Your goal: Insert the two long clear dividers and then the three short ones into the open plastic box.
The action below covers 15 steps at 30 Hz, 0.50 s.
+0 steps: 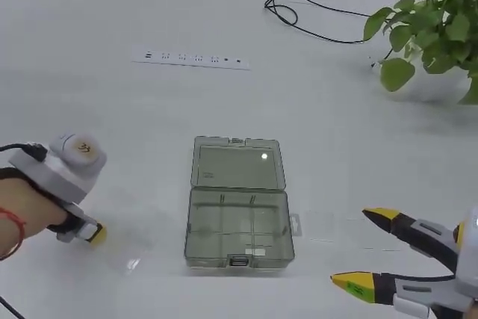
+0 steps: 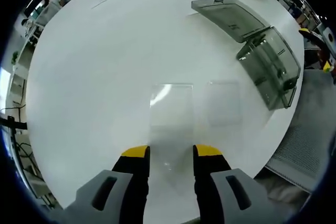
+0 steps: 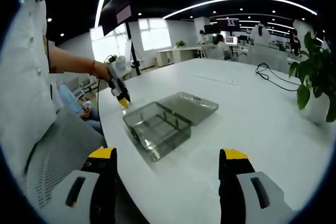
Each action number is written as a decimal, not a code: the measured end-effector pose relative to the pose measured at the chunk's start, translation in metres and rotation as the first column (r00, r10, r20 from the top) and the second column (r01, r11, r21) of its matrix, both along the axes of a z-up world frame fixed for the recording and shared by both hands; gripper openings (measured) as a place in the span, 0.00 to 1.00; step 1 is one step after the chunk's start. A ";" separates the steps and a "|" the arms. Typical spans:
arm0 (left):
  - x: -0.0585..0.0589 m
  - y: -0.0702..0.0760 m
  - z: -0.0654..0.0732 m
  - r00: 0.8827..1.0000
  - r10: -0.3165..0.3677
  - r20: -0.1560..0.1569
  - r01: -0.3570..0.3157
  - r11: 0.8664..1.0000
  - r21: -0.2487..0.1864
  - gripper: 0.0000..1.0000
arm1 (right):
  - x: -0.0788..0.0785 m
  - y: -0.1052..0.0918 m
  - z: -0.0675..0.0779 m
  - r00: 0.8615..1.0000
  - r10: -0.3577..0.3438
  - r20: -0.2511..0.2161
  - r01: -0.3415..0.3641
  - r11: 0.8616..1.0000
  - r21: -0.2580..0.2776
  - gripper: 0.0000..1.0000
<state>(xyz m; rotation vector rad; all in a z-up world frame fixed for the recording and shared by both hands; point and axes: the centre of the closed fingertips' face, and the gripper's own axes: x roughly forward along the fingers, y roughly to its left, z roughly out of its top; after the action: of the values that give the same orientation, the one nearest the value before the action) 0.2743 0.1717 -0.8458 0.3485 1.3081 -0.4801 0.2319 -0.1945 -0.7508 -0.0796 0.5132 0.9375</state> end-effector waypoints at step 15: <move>-0.003 -0.001 0.001 1.000 -0.007 -0.013 0.007 1.000 -0.021 0.31 | 0.000 0.001 0.000 1.000 0.003 0.001 -0.003 1.000 -0.001 0.80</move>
<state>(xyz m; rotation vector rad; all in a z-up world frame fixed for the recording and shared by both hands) 0.2717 0.1705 -0.8452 0.3327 1.3142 -0.5022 0.2319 -0.1938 -0.7510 -0.0822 0.5128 0.9399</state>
